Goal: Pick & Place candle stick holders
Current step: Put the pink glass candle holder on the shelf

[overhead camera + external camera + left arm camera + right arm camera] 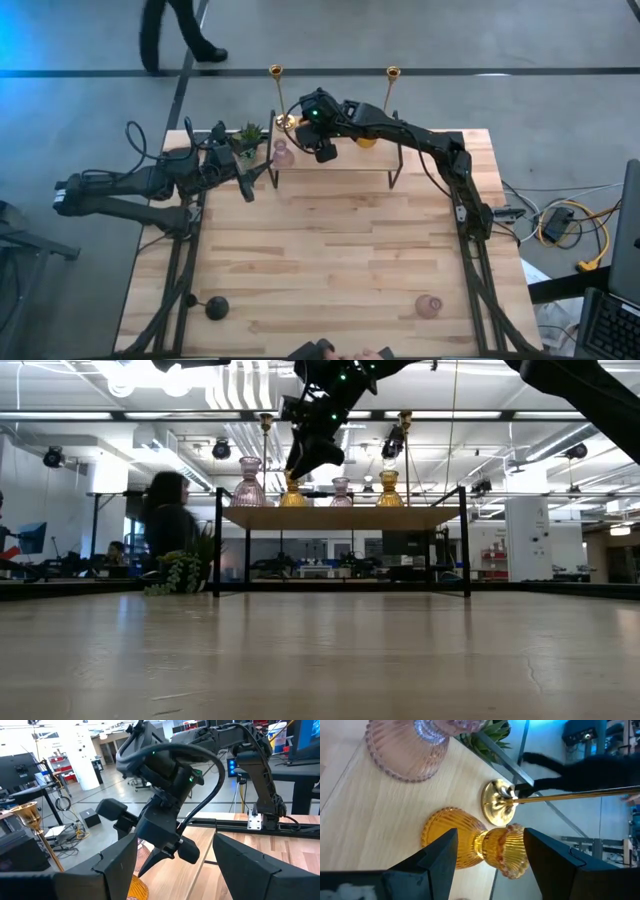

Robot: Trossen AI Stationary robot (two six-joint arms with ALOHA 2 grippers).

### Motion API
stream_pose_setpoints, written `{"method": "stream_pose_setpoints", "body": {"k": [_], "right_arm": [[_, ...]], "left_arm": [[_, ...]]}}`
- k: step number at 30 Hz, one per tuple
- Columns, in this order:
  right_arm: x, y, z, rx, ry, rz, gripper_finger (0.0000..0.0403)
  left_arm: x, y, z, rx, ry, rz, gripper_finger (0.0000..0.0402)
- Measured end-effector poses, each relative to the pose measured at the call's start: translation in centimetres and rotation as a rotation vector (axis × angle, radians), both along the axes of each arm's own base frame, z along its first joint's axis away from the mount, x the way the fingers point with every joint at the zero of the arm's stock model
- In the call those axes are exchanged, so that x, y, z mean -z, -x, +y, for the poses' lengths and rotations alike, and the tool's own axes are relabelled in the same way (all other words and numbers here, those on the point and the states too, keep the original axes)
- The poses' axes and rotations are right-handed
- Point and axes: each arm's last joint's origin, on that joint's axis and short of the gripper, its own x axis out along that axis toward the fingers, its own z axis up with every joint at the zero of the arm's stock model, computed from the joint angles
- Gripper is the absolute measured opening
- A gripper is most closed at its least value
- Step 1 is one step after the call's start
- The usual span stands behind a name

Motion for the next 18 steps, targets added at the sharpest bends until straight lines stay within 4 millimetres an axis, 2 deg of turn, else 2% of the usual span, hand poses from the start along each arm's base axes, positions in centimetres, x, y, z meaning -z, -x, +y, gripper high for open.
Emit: {"method": "stream_pose_setpoints", "body": {"k": [5,8,13,18], "right_arm": [[-1.7,0.4,1.2,-0.005,-0.001,-0.034,0.0219],[-3.5,1.6,2.0,0.036,-0.056,-0.049,0.0219],[-5.6,5.4,3.9,0.199,-0.240,0.025,0.0219],[-7.6,10.5,7.5,0.394,-0.420,0.122,0.0219]], "left_arm": [[0.0,0.0,0.0,0.000,-0.004,0.002,0.0263],[0.0,0.0,0.0,0.001,-0.004,0.003,0.0263],[0.1,0.0,0.0,0.000,-0.015,0.015,0.0263],[0.1,0.0,0.0,0.001,-0.021,0.024,0.0263]]}}
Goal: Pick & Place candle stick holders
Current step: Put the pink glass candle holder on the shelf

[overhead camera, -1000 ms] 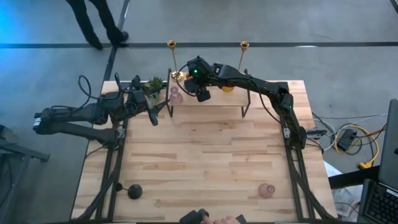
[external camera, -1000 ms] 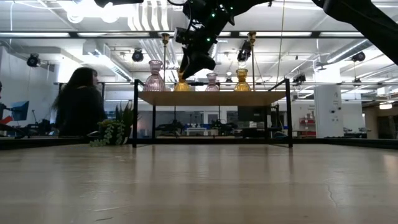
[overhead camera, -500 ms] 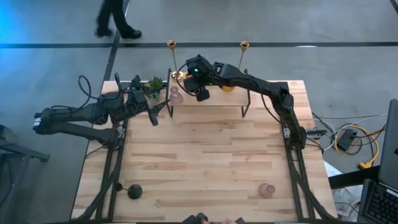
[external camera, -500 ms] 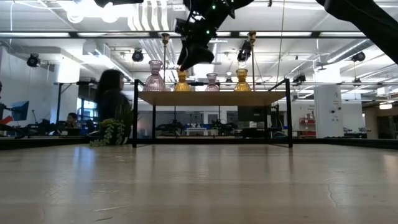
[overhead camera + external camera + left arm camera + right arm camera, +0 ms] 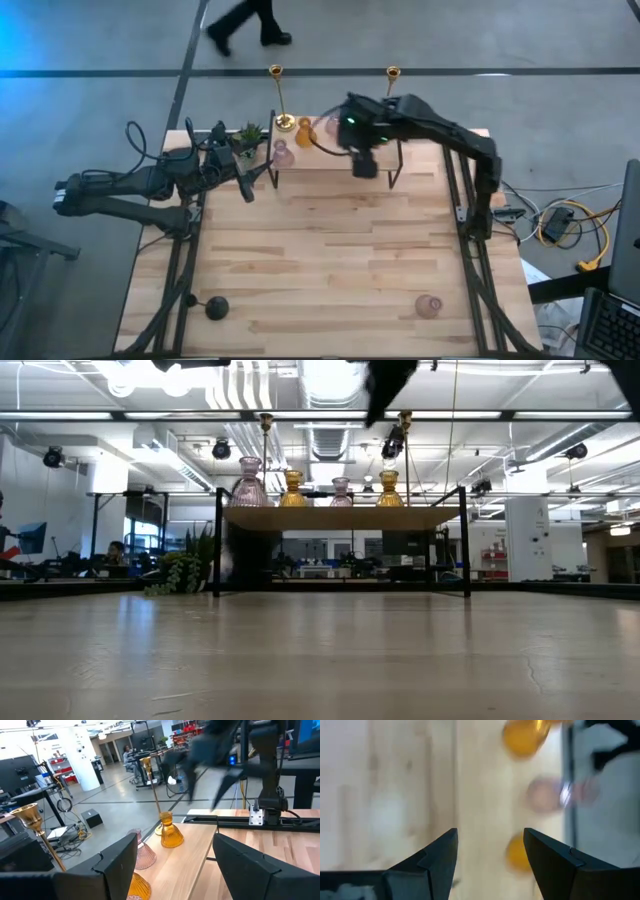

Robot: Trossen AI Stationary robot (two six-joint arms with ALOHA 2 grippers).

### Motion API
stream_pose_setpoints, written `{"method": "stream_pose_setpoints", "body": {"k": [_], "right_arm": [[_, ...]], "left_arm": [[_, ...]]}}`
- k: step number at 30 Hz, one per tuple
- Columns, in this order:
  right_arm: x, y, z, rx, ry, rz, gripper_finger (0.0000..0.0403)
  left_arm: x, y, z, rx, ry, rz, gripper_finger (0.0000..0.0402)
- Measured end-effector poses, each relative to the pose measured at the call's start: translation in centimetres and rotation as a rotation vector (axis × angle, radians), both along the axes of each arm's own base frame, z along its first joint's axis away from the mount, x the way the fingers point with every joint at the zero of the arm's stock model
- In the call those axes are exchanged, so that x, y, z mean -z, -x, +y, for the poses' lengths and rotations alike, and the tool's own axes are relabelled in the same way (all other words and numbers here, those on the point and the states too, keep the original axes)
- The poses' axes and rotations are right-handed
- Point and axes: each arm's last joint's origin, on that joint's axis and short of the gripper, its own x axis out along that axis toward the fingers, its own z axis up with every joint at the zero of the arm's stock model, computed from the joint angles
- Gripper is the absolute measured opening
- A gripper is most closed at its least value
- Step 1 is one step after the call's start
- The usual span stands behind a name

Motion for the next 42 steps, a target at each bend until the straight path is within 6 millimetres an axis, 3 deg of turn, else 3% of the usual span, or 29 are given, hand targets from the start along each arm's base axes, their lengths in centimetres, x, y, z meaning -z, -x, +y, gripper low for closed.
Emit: {"method": "stream_pose_setpoints", "body": {"k": [8,13,21,30,42], "right_arm": [[-3.7,7.3,8.0,0.109,-0.132,-0.114,0.0219],[-3.8,11.5,12.7,0.225,-0.186,-0.204,0.0219],[0.4,14.5,18.8,0.277,-0.259,-0.134,0.0219],[5.9,18.3,23.5,0.392,-0.299,-0.002,0.0219],[11.2,24.1,29.4,0.522,-0.385,-0.004,0.0219]], "left_arm": [[0.0,0.0,0.0,0.000,-0.006,0.008,0.0263],[0.0,0.0,0.0,0.000,-0.007,0.007,0.0263],[0.1,0.0,0.0,0.000,-0.031,0.025,0.0263],[0.1,-0.1,0.0,0.000,0.017,-0.003,0.0263],[0.6,-1.8,0.1,0.003,0.036,0.001,0.0263]]}}
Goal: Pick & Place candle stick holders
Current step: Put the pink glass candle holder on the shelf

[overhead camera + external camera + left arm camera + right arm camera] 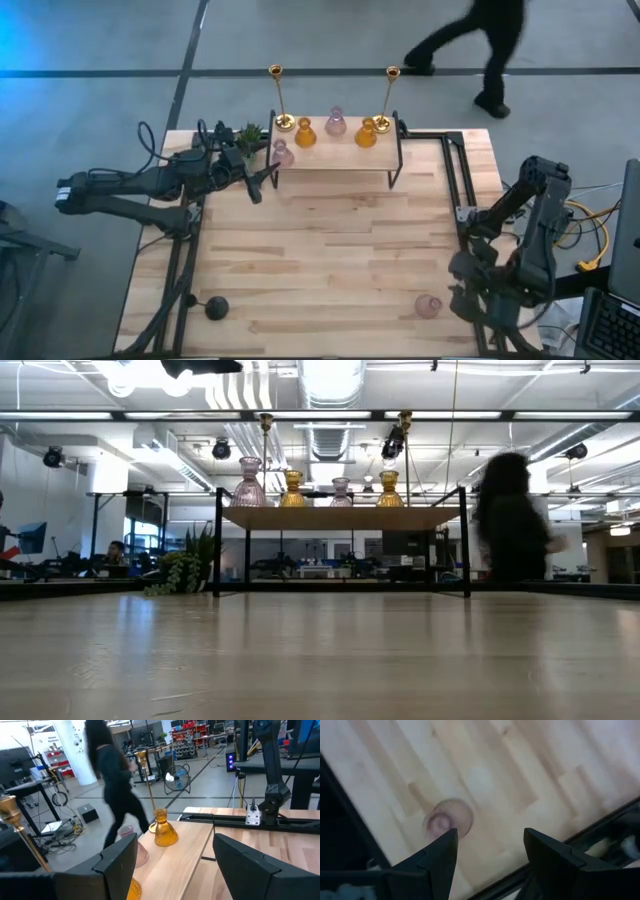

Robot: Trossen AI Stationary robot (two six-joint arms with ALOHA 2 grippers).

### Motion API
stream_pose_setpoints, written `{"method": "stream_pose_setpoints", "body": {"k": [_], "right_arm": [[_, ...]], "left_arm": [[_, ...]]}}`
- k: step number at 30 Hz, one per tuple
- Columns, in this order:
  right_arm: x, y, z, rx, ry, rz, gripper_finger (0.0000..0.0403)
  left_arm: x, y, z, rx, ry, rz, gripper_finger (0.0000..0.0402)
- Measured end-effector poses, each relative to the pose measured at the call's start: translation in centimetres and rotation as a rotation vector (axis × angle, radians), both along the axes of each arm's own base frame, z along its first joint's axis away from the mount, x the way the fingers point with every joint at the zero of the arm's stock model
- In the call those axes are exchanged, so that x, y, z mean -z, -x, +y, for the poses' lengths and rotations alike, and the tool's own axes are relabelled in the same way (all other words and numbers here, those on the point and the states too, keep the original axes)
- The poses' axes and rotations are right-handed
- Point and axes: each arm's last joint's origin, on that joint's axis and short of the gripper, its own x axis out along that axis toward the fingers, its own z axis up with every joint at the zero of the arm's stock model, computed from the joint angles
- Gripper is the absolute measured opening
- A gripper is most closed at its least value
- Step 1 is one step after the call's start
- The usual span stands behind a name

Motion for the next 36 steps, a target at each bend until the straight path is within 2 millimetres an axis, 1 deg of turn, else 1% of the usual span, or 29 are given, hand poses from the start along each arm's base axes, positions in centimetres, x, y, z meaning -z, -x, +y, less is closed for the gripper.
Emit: {"method": "stream_pose_setpoints", "body": {"k": [4,8,13,18,21,26,32,36], "right_arm": [[2.1,1.0,1.6,0.035,-0.072,0.043,0.0219],[4.6,1.4,2.8,0.048,-0.126,0.099,0.0219],[7.9,1.0,4.0,0.045,-0.190,0.085,0.0219],[10.5,0.7,4.7,0.061,-0.220,0.076,0.0219],[11.3,0.3,4.7,0.085,-0.196,0.060,0.0219],[11.9,-1.1,4.4,0.079,-0.136,-0.002,0.0219],[12.8,-2.7,2.9,0.076,-0.067,-0.004,0.0219],[13.2,-3.5,1.9,0.078,-0.004,-0.055,0.0219]], "left_arm": [[0.0,-0.7,0.0,0.004,0.004,-0.022,0.0263],[0.1,-1.1,0.0,0.007,0.004,-0.030,0.0263],[0.2,-1.4,0.0,0.018,0.005,-0.025,0.0263],[0.2,-1.4,0.0,0.029,0.006,-0.024,0.0263],[0.2,-1.4,0.0,0.029,0.006,-0.021,0.0263],[0.4,-1.4,0.0,0.030,0.007,-0.009,0.0263],[0.6,-1.4,0.0,0.031,0.008,0.014,0.0263],[0.7,-1.4,0.0,0.032,0.009,0.030,0.0263]]}}
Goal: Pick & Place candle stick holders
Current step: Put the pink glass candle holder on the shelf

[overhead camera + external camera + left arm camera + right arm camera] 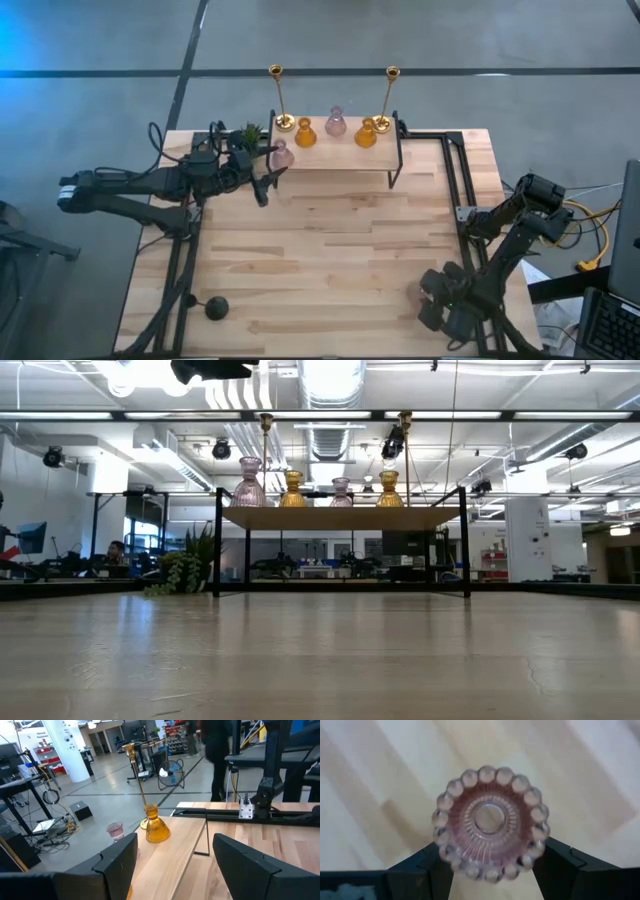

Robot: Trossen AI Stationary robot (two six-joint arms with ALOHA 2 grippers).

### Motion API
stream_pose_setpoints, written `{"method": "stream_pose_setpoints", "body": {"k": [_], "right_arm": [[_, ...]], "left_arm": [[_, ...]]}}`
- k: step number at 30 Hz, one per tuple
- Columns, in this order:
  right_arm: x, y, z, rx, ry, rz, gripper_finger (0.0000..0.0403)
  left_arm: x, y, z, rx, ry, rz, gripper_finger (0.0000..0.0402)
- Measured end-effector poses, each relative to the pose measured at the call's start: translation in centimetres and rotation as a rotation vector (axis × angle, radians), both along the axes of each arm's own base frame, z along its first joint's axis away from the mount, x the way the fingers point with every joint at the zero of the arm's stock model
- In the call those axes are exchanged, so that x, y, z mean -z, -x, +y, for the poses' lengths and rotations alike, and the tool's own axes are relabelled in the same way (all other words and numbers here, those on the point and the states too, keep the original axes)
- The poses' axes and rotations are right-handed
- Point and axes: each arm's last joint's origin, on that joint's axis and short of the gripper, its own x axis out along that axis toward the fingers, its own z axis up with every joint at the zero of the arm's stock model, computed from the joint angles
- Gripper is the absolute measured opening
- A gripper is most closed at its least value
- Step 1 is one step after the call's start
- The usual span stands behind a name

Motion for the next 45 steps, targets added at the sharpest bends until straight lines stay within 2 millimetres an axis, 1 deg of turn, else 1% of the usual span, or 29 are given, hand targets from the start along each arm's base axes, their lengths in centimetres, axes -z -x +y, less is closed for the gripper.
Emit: {"method": "stream_pose_setpoints", "body": {"k": [6,15,21,24,31,33,35,39,45], "right_arm": [[0.3,-1.0,-1.1,0.002,0.096,-0.087,0.0219],[0.6,-1.8,-2.3,0.038,0.237,-0.257,0.0219],[1.0,-1.6,-2.6,0.056,0.238,-0.261,0.0219],[1.0,-1.6,-2.5,0.053,0.218,-0.240,0.0219],[0.9,-1.5,-2.0,0.043,0.199,-0.254,0.0218],[1.0,-1.5,-2.1,0.043,0.205,-0.259,0.0211],[1.0,-1.5,-2.1,0.043,0.209,-0.264,0.0195],[1.0,-1.5,-2.1,0.038,0.214,-0.263,0.0144],[1.0,-1.7,-2.3,0.045,0.234,-0.288,0.0143]], "left_arm": [[0.2,0.0,0.0,0.000,0.007,0.023,0.0263],[0.3,0.0,0.0,0.004,0.009,0.024,0.0263],[0.3,0.0,0.0,0.004,0.009,0.023,0.0263],[0.3,0.0,0.0,0.004,0.009,0.024,0.0263],[0.2,0.0,0.0,0.003,0.008,0.019,0.0263],[0.2,0.0,0.0,0.003,0.008,0.019,0.0263],[0.2,0.0,0.0,0.003,0.008,0.019,0.0263],[0.2,0.0,0.0,0.003,0.008,0.019,0.0263],[0.2,0.0,0.0,0.003,0.009,0.019,0.0263]]}}
